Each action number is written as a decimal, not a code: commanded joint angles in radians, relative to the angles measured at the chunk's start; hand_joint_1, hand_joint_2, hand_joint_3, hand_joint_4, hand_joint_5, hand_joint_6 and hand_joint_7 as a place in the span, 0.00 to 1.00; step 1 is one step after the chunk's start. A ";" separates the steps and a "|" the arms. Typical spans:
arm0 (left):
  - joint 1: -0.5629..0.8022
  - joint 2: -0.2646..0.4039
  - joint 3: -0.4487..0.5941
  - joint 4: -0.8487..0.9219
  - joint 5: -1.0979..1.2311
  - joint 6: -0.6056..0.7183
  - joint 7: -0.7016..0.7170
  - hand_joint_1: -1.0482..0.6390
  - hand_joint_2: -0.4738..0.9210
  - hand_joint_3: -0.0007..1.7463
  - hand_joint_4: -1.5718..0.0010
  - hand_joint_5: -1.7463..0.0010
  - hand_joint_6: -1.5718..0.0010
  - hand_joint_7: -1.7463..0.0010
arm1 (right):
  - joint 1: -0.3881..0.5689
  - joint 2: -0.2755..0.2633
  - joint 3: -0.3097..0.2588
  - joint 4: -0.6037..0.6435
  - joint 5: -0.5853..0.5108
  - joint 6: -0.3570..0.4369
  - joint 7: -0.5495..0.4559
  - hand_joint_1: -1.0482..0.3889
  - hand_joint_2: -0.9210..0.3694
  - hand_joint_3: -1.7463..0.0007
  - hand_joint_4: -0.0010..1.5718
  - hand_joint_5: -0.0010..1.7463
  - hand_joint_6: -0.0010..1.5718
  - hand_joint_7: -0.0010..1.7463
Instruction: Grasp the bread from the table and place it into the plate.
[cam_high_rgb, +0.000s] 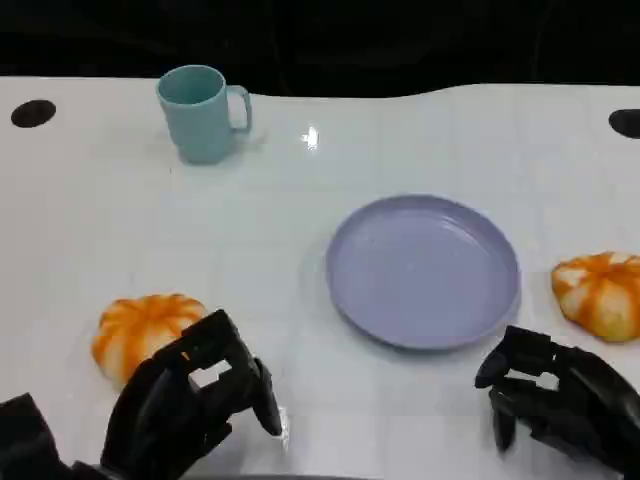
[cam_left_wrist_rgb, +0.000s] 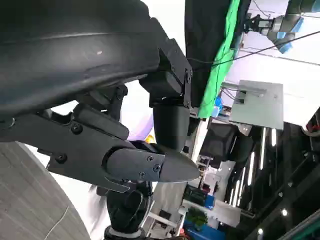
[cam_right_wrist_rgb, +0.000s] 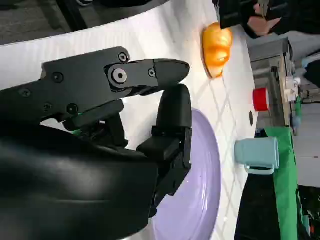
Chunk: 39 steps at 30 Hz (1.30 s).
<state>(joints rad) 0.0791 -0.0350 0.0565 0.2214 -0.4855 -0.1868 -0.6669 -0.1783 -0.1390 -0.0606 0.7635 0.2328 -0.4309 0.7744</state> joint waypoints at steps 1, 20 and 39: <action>0.001 0.007 0.007 -0.004 0.007 0.003 0.005 0.22 1.00 0.14 0.52 0.00 0.59 0.10 | 0.013 -0.015 0.003 0.009 -0.017 0.017 -0.014 0.35 0.00 0.85 0.43 1.00 0.43 0.80; 0.000 0.011 0.009 -0.005 0.017 0.002 0.003 0.21 1.00 0.14 0.52 0.00 0.60 0.09 | 0.017 -0.010 0.001 -0.004 -0.012 0.036 -0.014 0.35 0.00 0.86 0.43 1.00 0.44 0.79; -0.014 0.155 -0.013 -0.114 0.309 -0.139 0.112 0.15 1.00 0.23 0.70 0.38 0.63 0.70 | 0.022 -0.009 0.015 -0.008 -0.028 0.009 -0.025 0.37 0.00 0.84 0.43 1.00 0.42 0.80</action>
<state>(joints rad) 0.0741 0.0703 0.0490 0.1427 -0.2502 -0.2830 -0.5912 -0.1766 -0.1377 -0.0472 0.7443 0.2109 -0.4311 0.7463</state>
